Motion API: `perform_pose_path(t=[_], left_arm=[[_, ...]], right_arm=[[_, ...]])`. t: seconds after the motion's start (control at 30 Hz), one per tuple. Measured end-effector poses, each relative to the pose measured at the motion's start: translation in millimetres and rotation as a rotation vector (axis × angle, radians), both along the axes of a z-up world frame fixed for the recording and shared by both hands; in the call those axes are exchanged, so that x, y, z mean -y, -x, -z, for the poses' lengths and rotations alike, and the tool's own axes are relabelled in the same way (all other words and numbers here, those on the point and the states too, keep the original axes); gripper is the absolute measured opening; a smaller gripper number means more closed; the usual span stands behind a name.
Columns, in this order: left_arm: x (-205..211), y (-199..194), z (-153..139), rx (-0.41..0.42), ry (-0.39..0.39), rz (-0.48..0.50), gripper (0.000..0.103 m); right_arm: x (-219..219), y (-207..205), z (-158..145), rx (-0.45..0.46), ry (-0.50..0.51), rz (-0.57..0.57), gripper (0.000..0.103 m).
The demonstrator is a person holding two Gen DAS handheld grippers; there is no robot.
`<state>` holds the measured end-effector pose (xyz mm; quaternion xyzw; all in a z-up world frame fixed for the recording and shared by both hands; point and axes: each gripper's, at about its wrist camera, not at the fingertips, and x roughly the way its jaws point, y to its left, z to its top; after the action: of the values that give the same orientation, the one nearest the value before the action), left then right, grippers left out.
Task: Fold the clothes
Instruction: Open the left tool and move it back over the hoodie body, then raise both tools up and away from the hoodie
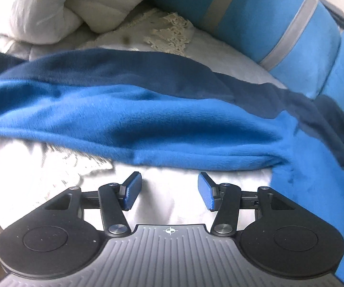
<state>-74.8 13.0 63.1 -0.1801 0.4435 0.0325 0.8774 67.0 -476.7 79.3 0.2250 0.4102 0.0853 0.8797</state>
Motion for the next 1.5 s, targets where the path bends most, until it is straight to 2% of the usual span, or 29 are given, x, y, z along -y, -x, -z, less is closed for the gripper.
perform_pose_path(t=[0.07,0.13,0.2,0.37,0.43,0.53,0.7,0.73,0.77,0.8,0.87,1.1,1.2,1.27,1.3,1.47,1.5], left_arm=[[4,1,-5,0.019,0.022,0.018,0.051],[15,0,-13,0.048,-0.030,0.061,0.051],[30,-3,-20,0.079,-0.105,0.127,0.051],[73,-15,-25,0.136,-0.329,0.377,0.051],[89,-19,-22,0.150,-0.451,0.464,0.051],[104,-25,-14,0.159,-0.580,0.560,0.051],[119,-34,2,0.158,-0.736,0.679,0.050],[120,-35,5,0.159,-0.752,0.698,0.042],[121,-36,7,0.143,-0.745,0.711,0.022],[122,-36,10,0.121,-0.729,0.722,0.016],[124,-36,14,0.083,-0.695,0.740,0.010],[131,-23,10,0.037,-0.669,0.747,0.011],[129,-24,0,0.023,-0.630,0.721,0.023],[126,-22,-9,0.033,-0.602,0.692,0.038],[124,-22,-16,0.046,-0.584,0.672,0.040],[113,-20,-52,0.140,-0.472,0.551,0.067],[112,-19,-59,0.164,-0.446,0.524,0.068]], right_arm=[[-1,0,0,0.002,0.002,-0.003,0.103],[0,1,0,0.002,0.002,-0.005,0.103],[1,1,0,0.001,0.001,-0.005,0.103],[1,0,1,-0.001,-0.003,0.000,0.103],[1,0,1,-0.002,-0.002,-0.003,0.103],[2,-1,1,-0.002,-0.004,-0.002,0.103],[2,-1,1,-0.002,-0.005,-0.003,0.103],[2,-1,1,-0.003,-0.006,-0.003,0.103],[2,-2,1,-0.004,-0.006,-0.003,0.103],[2,-2,2,-0.005,-0.007,-0.003,0.103],[3,-2,2,-0.006,-0.009,-0.001,0.103],[2,-3,2,-0.003,-0.012,-0.006,0.103],[2,-3,2,-0.005,-0.013,-0.006,0.103],[3,-3,3,-0.007,-0.014,-0.001,0.103],[3,-3,3,-0.007,-0.015,0.000,0.103],[1,-1,4,0.004,-0.015,-0.005,0.103],[1,-1,3,0.009,-0.013,-0.007,0.103]])
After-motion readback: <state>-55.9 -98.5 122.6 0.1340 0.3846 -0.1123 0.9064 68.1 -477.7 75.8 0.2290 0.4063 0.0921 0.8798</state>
